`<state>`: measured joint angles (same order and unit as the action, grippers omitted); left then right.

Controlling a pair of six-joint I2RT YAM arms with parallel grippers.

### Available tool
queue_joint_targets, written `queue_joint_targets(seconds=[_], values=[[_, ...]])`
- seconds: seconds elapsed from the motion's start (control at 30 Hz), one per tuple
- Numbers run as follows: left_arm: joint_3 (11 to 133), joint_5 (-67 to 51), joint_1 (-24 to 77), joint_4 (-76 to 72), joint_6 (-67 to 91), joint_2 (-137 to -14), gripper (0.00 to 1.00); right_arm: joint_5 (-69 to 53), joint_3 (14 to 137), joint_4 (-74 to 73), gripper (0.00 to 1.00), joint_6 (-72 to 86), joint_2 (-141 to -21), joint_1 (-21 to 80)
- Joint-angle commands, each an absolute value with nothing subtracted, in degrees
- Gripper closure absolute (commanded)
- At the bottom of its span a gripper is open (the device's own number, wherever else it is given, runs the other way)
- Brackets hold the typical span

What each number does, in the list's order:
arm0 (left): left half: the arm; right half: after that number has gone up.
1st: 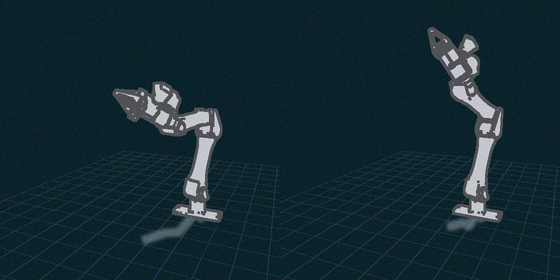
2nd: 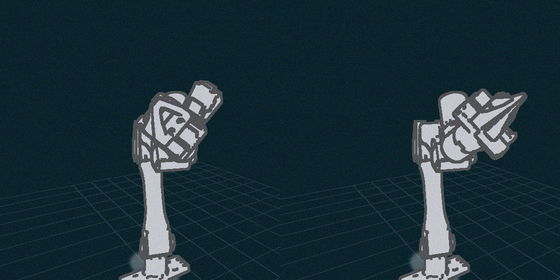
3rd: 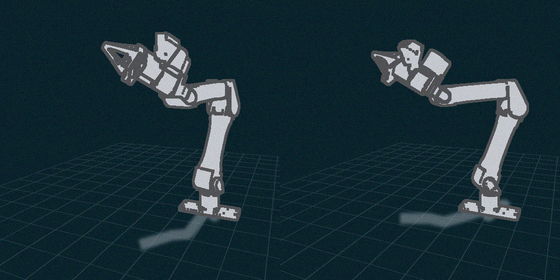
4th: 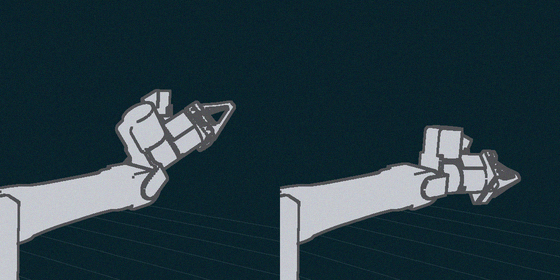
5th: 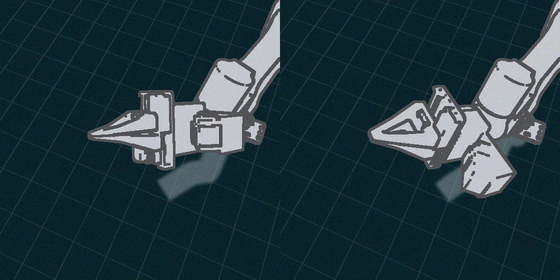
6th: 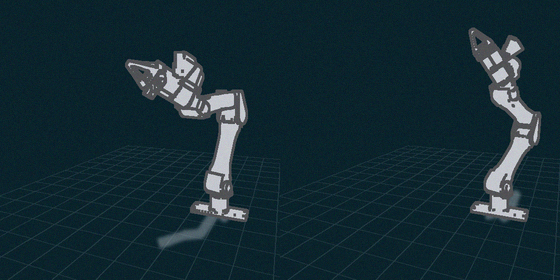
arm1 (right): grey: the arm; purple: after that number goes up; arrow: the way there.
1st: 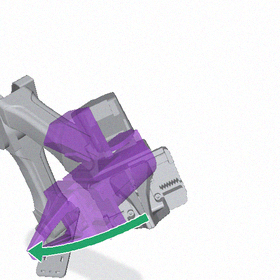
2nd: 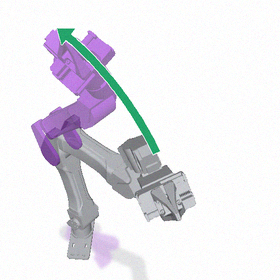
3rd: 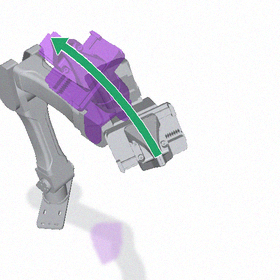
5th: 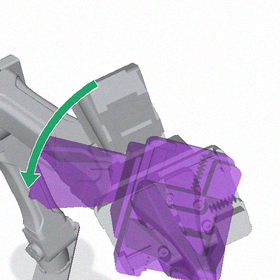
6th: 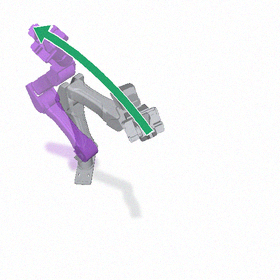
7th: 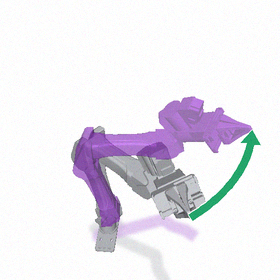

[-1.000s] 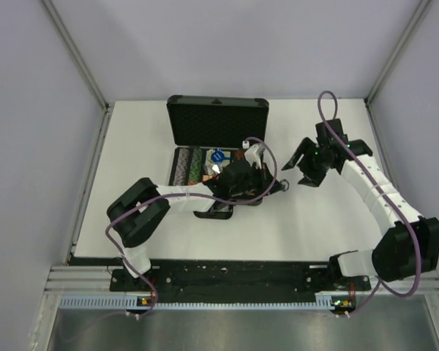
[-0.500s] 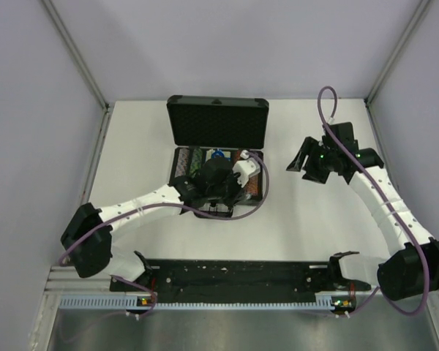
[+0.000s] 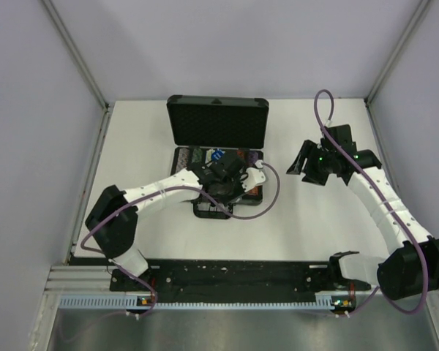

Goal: Pack up texas hold em set

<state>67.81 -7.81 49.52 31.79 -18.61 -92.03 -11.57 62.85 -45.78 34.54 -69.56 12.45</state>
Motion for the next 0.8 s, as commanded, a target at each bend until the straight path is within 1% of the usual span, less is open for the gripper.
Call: queue_joint_targets(seconds=[0.0, 0.43, 0.77], values=[[73.6, -6.9, 48.8, 34.5, -23.2, -96.7, 1.00, -10.4, 63.6, -43.9, 0.40, 33.8, -69.4, 11.9], [76.0, -4.6, 46.0, 33.4, -25.7, -98.0, 1.00, -9.9, 63.6, -43.8, 0.41, 34.5, -70.1, 11.8], [80.0, -6.1, 45.9, 35.5, -25.9, -99.8, 1.00, -10.4, 62.7, -43.2, 0.42, 35.0, -70.8, 11.9]])
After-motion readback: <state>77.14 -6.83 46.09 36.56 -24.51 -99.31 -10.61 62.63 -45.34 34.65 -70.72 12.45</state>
